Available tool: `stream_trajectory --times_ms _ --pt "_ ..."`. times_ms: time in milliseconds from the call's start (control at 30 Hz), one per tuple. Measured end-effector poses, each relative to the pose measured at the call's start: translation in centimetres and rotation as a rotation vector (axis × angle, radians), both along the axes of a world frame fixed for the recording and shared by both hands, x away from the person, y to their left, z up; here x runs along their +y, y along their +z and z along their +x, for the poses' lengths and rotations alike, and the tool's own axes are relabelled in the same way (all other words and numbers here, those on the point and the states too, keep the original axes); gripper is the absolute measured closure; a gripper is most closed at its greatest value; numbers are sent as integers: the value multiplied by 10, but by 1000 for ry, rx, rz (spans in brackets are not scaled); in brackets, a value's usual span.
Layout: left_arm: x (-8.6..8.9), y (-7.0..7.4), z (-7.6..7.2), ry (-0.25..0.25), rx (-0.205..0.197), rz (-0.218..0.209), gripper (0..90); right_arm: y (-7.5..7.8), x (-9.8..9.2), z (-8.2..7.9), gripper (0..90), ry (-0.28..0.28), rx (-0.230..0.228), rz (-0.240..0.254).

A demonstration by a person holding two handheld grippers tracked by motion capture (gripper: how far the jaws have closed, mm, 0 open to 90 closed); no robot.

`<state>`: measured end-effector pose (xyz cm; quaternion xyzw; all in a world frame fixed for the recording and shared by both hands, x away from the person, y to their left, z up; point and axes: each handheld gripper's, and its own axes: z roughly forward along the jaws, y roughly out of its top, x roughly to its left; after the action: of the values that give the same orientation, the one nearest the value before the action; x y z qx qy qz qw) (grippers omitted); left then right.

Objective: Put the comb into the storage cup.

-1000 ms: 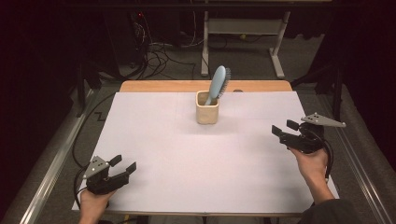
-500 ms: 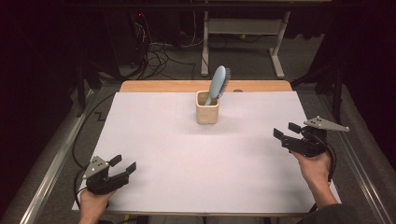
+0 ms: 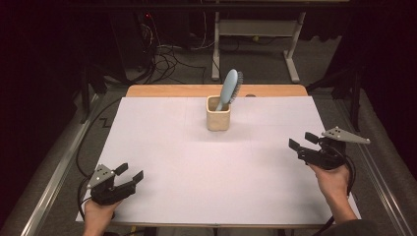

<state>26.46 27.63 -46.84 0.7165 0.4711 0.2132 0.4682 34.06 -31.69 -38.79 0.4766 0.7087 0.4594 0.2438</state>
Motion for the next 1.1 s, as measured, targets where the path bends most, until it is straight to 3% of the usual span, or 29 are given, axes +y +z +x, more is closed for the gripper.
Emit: stream_trajectory --times_ms 700,1100 --pt "0 0 0 -1 1 -7 318 -12 3 -18 269 12 -29 -13" --pt "0 0 0 -2 1 -7 318 -12 5 -27 269 27 -43 8"
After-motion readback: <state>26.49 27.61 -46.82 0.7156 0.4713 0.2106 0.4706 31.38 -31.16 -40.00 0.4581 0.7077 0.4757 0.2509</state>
